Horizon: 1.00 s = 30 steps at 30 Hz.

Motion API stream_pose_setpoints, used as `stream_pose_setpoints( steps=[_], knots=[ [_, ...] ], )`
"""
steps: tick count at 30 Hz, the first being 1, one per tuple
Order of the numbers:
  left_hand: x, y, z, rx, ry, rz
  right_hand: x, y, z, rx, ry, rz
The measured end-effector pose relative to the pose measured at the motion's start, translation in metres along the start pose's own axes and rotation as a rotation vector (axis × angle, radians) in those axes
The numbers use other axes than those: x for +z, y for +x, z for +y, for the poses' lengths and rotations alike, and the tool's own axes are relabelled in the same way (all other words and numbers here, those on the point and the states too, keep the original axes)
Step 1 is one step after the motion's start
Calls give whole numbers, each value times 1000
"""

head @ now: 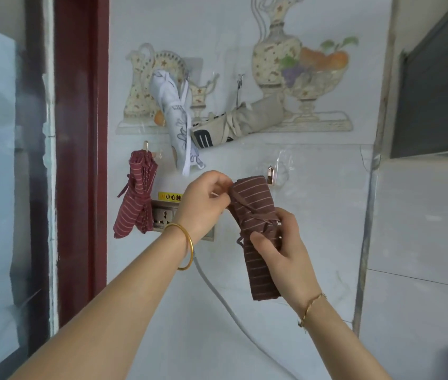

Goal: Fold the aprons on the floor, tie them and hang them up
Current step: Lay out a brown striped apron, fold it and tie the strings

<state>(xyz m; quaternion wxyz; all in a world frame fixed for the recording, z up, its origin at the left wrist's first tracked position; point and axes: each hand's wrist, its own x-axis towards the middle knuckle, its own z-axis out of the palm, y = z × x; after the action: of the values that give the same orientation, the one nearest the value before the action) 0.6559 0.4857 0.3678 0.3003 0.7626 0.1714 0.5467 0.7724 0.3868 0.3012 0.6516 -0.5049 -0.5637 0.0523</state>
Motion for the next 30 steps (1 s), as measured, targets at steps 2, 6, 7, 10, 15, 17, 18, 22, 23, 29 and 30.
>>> stream_pose_setpoints(
  steps=[2, 6, 7, 10, 15, 17, 18, 22, 23, 29, 30],
  knots=[
    [7, 3, 4, 137, -43, 54, -4, 1, -3, -73, -150, 88],
    [26, 26, 11, 225, -144, 129, -14, 13, -17, -267, -532, 302],
    [32, 34, 12, 232, -154, 144, -16, 18, -20, -289, -607, 344],
    [49, 54, 16, 215, -179, 192, -21, 36, -24, -284, -759, 420],
    [68, 70, -2, 87, -152, 203, -25, 48, -15, -159, -871, 411],
    [72, 72, -13, 33, -163, 199, -25, 47, -8, -118, -871, 376],
    [73, 71, -17, 24, -171, 200, -24, 45, -5, -115, -864, 370],
    [72, 68, -21, 33, -175, 176, -17, 42, 5, -143, -829, 395],
    [72, 65, -22, 31, -181, 167, -14, 41, 8, -138, -826, 398],
    [75, 50, -23, -10, -272, 135, -6, 33, 19, -164, -793, 441],
    [76, 49, -22, -14, -281, 134, -5, 32, 19, -160, -780, 442]
  ],
)
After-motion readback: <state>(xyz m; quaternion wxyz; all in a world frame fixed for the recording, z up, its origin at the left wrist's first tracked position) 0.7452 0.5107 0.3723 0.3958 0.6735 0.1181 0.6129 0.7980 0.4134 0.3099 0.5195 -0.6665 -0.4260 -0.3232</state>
